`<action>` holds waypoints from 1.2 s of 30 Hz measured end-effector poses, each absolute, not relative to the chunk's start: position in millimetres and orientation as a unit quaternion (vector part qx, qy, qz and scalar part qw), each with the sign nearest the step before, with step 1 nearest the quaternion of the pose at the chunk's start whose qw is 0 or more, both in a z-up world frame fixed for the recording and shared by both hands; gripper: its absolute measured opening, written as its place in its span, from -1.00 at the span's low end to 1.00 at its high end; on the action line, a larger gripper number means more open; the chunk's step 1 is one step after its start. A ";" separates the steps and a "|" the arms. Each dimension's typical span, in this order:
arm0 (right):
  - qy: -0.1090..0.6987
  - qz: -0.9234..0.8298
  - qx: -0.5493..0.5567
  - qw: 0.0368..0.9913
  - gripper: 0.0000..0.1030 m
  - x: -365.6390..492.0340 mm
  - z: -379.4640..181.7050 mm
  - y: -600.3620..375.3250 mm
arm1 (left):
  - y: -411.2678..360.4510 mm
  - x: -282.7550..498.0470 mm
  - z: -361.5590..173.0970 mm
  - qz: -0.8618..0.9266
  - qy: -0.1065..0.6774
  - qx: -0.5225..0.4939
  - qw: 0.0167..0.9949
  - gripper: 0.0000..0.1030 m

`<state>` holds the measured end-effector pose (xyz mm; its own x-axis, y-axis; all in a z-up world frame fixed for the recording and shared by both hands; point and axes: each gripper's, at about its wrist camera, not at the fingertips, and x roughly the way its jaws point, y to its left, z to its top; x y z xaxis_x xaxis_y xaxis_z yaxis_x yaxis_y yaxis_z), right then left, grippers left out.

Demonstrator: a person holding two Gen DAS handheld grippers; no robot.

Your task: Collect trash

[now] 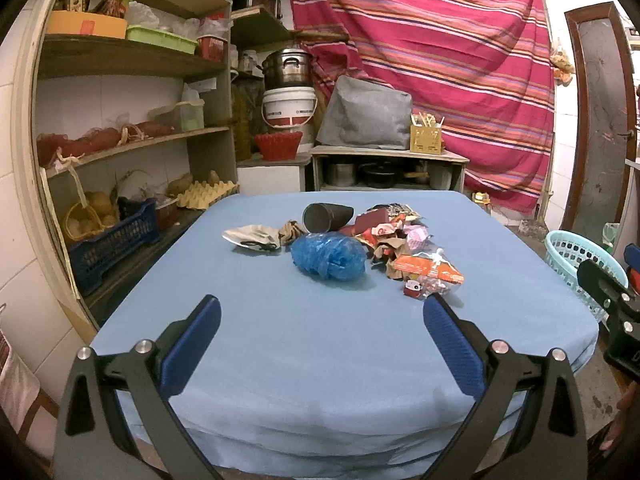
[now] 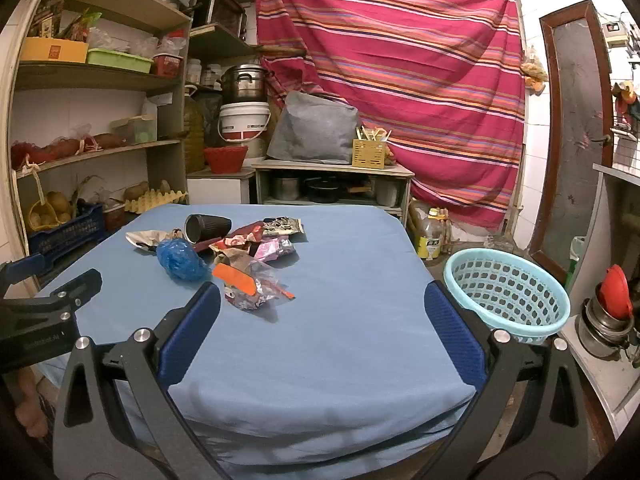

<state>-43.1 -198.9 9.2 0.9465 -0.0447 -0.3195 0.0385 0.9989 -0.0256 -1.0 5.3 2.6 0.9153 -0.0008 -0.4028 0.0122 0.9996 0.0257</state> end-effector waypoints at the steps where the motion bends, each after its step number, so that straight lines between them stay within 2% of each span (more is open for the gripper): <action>1: 0.162 -0.021 -0.010 0.986 0.93 -43.1 9.3 -198.6 | 5.4 -1.2 2.8 -0.003 0.205 0.015 0.979 0.92; 36: 0.164 -0.019 -0.009 0.986 0.92 -39.3 -3.9 -198.3 | 6.8 -0.1 -0.1 -0.002 0.208 0.018 0.978 0.92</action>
